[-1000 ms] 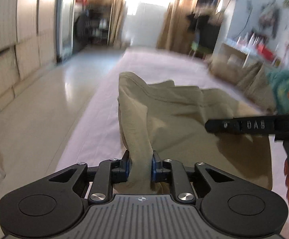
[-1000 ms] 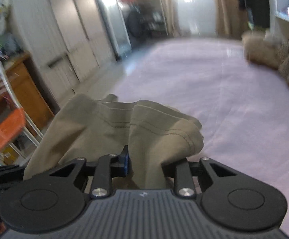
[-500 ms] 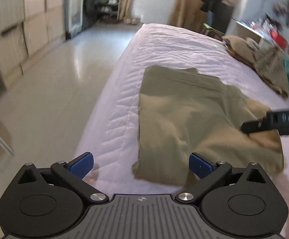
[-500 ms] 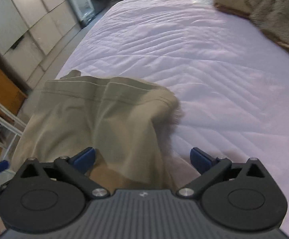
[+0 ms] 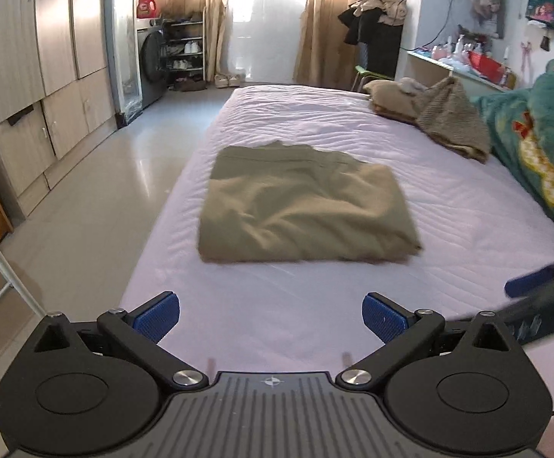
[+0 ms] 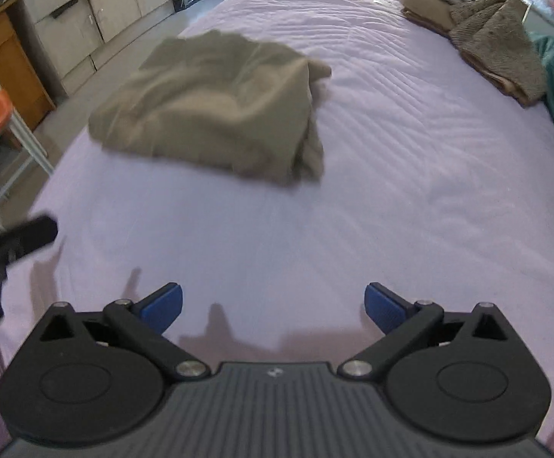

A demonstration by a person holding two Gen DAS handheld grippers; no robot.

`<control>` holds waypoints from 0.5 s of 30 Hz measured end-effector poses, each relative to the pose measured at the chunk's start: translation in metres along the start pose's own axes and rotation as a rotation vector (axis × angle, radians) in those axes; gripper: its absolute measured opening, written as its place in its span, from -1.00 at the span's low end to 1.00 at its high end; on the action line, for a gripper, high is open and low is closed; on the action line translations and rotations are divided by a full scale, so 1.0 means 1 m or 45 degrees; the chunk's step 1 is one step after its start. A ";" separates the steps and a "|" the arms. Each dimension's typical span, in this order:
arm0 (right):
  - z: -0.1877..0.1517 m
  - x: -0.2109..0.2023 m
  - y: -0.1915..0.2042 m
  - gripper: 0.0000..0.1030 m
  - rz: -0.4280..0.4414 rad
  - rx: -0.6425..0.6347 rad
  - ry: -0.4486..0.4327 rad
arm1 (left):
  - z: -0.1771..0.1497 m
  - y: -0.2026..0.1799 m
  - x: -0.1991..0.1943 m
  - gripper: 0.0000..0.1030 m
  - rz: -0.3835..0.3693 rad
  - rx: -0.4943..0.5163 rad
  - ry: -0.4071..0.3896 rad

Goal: Fold clothes

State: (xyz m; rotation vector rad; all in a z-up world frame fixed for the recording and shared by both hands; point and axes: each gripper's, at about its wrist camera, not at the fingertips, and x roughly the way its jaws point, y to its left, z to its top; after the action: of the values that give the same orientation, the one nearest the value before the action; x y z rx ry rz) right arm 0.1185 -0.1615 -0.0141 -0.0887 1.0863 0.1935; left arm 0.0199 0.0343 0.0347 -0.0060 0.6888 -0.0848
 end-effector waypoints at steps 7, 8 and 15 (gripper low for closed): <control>-0.038 -0.010 0.000 0.98 0.078 0.085 -0.045 | -0.025 -0.024 -0.018 0.99 -0.003 -0.014 -0.002; -0.036 -0.011 0.001 0.98 0.078 0.083 -0.064 | -0.025 -0.025 -0.020 0.99 0.029 -0.003 -0.015; -0.018 -0.016 0.008 0.99 0.053 0.075 -0.199 | -0.004 -0.002 -0.026 0.99 0.115 -0.049 -0.094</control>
State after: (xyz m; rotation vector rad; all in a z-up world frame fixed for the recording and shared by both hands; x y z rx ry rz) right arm 0.0943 -0.1582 -0.0081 0.0018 0.9380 0.2027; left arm -0.0032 0.0343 0.0483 -0.0146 0.6158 0.0151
